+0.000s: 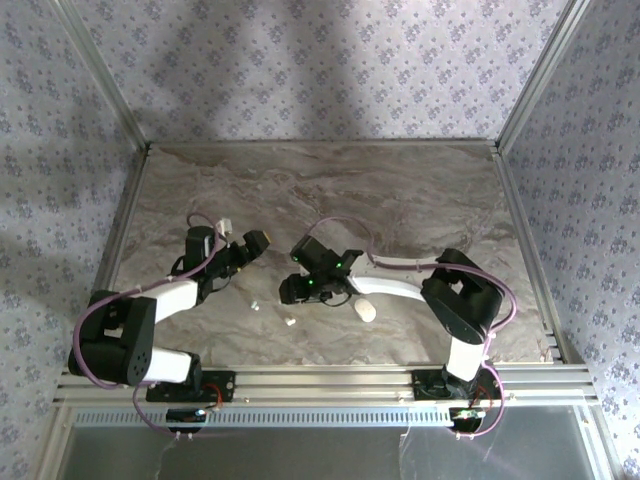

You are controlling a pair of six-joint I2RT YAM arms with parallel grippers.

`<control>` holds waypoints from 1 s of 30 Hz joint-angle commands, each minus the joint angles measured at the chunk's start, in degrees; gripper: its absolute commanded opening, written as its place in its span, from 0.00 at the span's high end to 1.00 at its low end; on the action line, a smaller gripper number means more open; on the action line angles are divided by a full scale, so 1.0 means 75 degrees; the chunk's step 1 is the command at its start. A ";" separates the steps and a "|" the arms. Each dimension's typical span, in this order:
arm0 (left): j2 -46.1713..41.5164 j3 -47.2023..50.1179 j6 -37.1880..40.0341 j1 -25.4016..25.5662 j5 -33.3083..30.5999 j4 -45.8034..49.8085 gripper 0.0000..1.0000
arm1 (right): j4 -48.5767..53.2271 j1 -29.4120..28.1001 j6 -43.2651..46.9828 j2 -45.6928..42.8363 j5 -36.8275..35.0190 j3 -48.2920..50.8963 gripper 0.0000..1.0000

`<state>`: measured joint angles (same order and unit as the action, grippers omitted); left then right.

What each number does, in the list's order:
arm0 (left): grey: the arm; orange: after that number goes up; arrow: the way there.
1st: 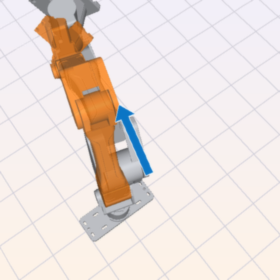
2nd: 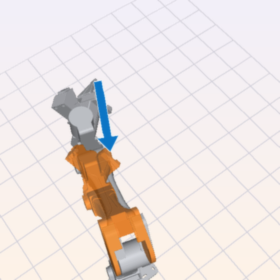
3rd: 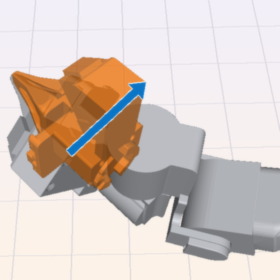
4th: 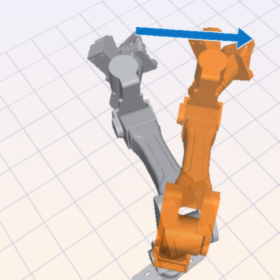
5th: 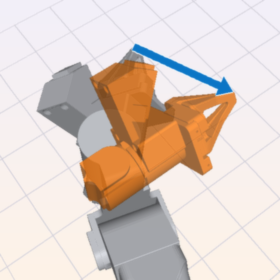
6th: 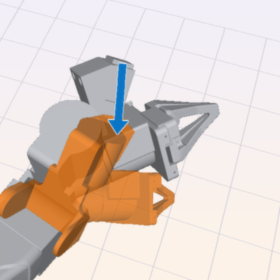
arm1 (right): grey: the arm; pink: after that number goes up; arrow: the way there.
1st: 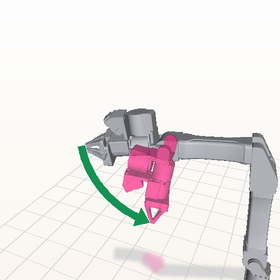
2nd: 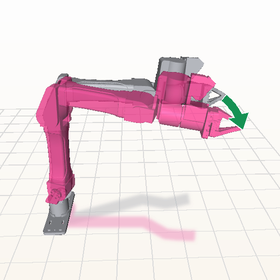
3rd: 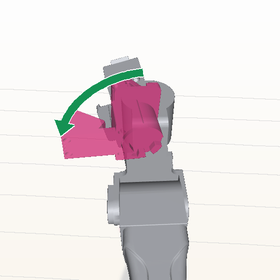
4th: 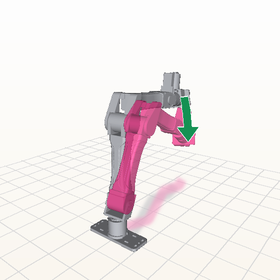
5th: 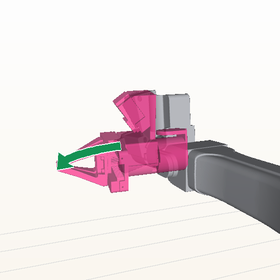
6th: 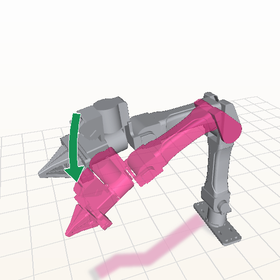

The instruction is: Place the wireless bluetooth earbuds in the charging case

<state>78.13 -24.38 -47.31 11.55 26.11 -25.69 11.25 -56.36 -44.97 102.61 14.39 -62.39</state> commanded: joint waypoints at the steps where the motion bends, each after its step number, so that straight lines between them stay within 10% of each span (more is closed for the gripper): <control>1: -0.0227 0.0062 -0.0087 -0.0085 0.0046 -0.0214 0.00 | -0.0863 -0.0100 -0.0966 0.0132 -0.0002 0.0234 0.49; 30: -0.0581 0.0122 -0.0069 -0.0132 0.0055 -0.0127 0.00 | -0.1350 -0.0138 -0.1457 0.1071 -0.0114 -0.0163 0.61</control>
<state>75.31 -23.83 -47.90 10.96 26.11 -25.71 3.05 -57.87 -55.09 108.62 14.41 -62.19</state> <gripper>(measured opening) 0.997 0.389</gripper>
